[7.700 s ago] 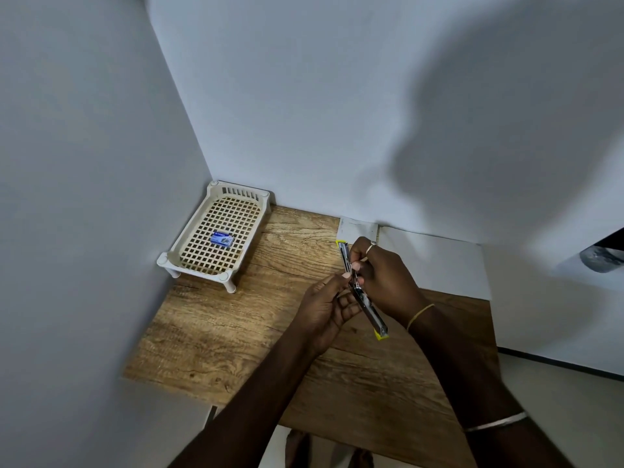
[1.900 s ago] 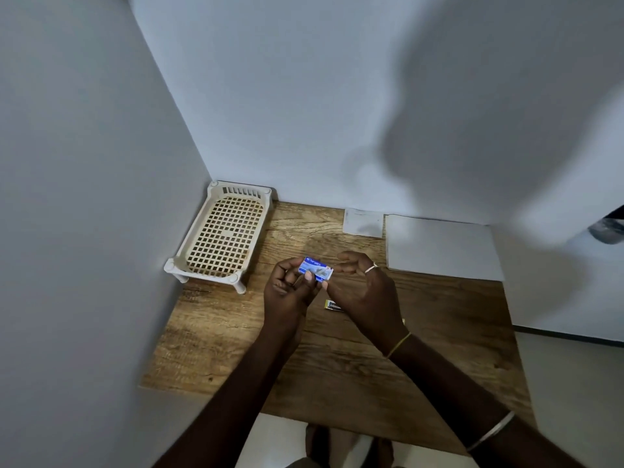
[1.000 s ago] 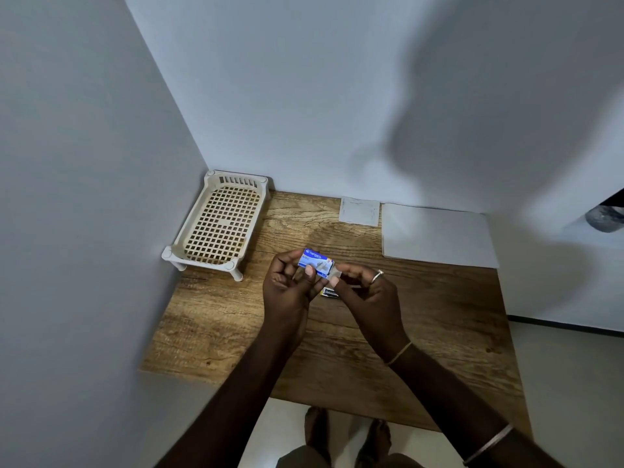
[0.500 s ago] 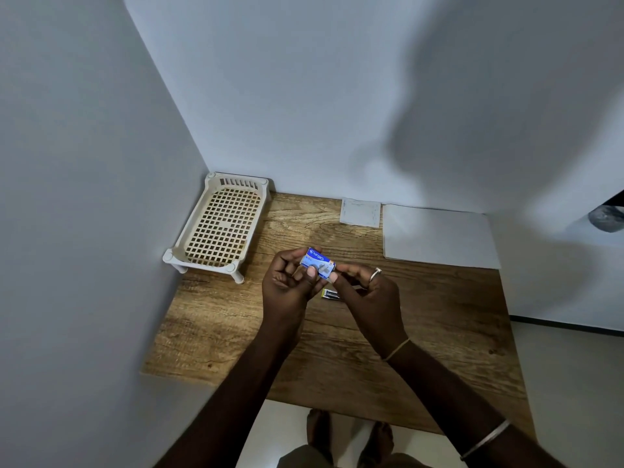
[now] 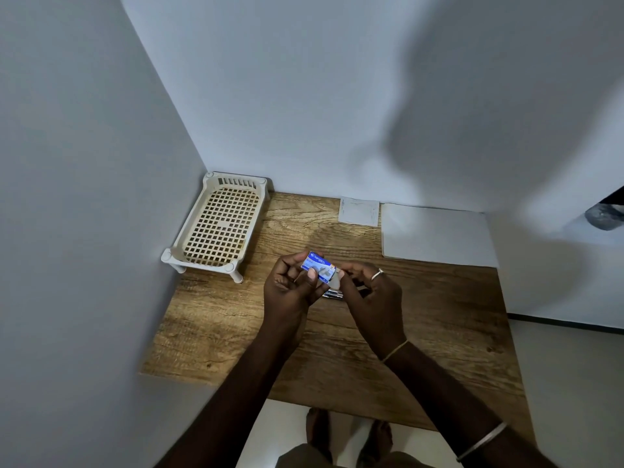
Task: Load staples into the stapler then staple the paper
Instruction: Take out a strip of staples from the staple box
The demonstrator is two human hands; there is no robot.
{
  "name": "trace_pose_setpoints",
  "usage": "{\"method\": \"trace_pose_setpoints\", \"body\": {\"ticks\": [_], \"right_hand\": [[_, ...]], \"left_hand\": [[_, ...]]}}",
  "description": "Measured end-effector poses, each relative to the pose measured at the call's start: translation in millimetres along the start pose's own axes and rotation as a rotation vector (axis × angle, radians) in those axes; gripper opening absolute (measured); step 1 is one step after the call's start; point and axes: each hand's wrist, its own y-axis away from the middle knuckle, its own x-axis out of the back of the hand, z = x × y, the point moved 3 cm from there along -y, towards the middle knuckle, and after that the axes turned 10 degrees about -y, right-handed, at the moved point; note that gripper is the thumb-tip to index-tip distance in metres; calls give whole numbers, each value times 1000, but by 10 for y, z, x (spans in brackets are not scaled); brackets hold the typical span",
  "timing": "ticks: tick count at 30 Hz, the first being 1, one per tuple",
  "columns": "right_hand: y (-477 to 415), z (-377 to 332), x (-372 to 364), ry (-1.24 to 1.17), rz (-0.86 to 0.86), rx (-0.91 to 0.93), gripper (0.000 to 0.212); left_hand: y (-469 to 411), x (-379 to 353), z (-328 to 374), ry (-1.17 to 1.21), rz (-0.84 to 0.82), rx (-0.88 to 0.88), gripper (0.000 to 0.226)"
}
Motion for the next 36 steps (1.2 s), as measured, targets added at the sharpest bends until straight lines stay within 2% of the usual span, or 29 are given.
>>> {"method": "trace_pose_setpoints", "body": {"ticks": [7, 14, 19, 29, 32, 36], "right_hand": [[22, -77, -29, 40, -14, 58, 18], [59, -68, -74, -132, 3, -66, 13], [65, -99, -105, -206, 12, -56, 10], [64, -92, -128, -65, -18, 95, 15], [72, -39, -142, -108, -23, 44, 15], [84, 75, -189, -336, -37, -173, 15]], "left_hand": [[7, 14, -3, -12, 1, 12, 24], [10, 40, 144, -54, -29, -74, 27], [2, 61, 242, -89, -65, -130, 30], [13, 99, 269, -68, -92, -160, 35], [14, 92, 229, -30, -74, -125, 30], [7, 101, 113, 33, -7, -53, 31]]}}
